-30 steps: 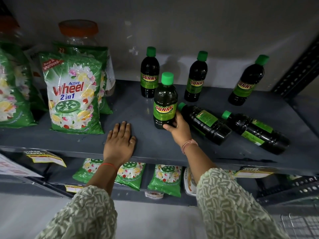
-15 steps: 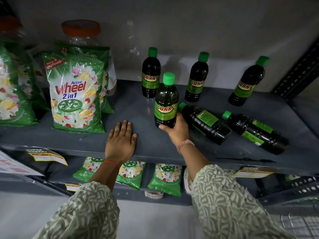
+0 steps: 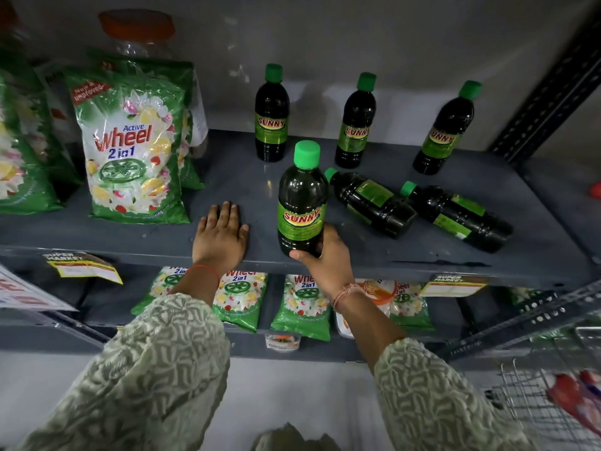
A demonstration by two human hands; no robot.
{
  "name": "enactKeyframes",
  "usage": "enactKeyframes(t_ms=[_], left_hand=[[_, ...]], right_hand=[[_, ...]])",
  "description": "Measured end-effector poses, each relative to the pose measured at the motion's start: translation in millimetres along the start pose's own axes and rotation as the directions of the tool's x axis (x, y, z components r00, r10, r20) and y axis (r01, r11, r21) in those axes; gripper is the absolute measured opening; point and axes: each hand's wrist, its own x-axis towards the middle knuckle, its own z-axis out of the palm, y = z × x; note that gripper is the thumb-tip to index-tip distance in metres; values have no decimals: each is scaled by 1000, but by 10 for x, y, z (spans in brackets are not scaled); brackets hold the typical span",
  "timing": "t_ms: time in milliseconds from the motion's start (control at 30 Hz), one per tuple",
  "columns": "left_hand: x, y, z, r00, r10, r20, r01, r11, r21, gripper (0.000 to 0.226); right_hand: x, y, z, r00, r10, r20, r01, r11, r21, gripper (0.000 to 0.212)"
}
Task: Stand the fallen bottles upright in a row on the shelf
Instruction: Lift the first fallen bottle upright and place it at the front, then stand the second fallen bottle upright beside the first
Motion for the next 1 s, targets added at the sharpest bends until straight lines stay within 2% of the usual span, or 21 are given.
enactKeyframes(t_ms=[100,167,233,300,333,367,433,500,567,600,667,733,800,900,1000], left_hand=[[0,5,-7,1000,2,8,-2,1000,-5,55],[0,-2,-18,1000,-2,17,2,1000,-12,55],[6,8,-28,999,-5,33,5,1000,-23,54],[22,72,-27,999,18,47,-16,999,-38,53],[21,117,-11,998,31,54,-29,999,-45,53],[19,162,9,998,38,54,-35,998,-49,53],[9,216,48,999,26,33,-25,998,-53,54],[1,222,68,1000,10,15,-9,998,-55,55],[-5,218,77,1000,8,1,-8,999,-47,55],[1,222,79,1000,8,-3,-8,999,-46,55],[8,228,81,1000,5,-3,-6,999,-41,55],[7,228,86,1000,5,-15,-6,999,-37,54],[-10,216,86,1000,10,-24,-10,999,-33,54],[-11,214,94,1000,8,-30,-8,1000,-26,54],[8,229,93,1000,-2,-27,2,1000,-19,54]], right_hand=[[-50,-54,-11,1000,18,26,-18,1000,3,65],[-145,-66,-63,999,19,40,-19,1000,9,77],[-212,-105,-265,1000,-20,-23,19,999,-31,87],[-69,-139,-602,979,-151,-135,111,959,-262,80],[81,-145,-793,973,-184,-138,110,900,-421,78],[267,-146,-974,983,-158,-98,77,825,-559,78],[602,-147,-1212,1000,-3,17,14,698,-716,84],[806,-145,-1289,982,131,133,21,633,-774,86],[896,-127,-1281,962,214,171,9,600,-800,90],[920,-110,-1261,961,231,153,-19,605,-796,91],[939,-53,-1192,975,211,67,-98,683,-724,86],[929,-1,-1083,989,132,-71,-147,780,-609,81],[884,3,-959,969,66,-238,-168,884,-437,80],[866,57,-807,914,40,-404,-95,989,-116,80],[852,163,-683,896,68,-438,-36,996,82,83]])
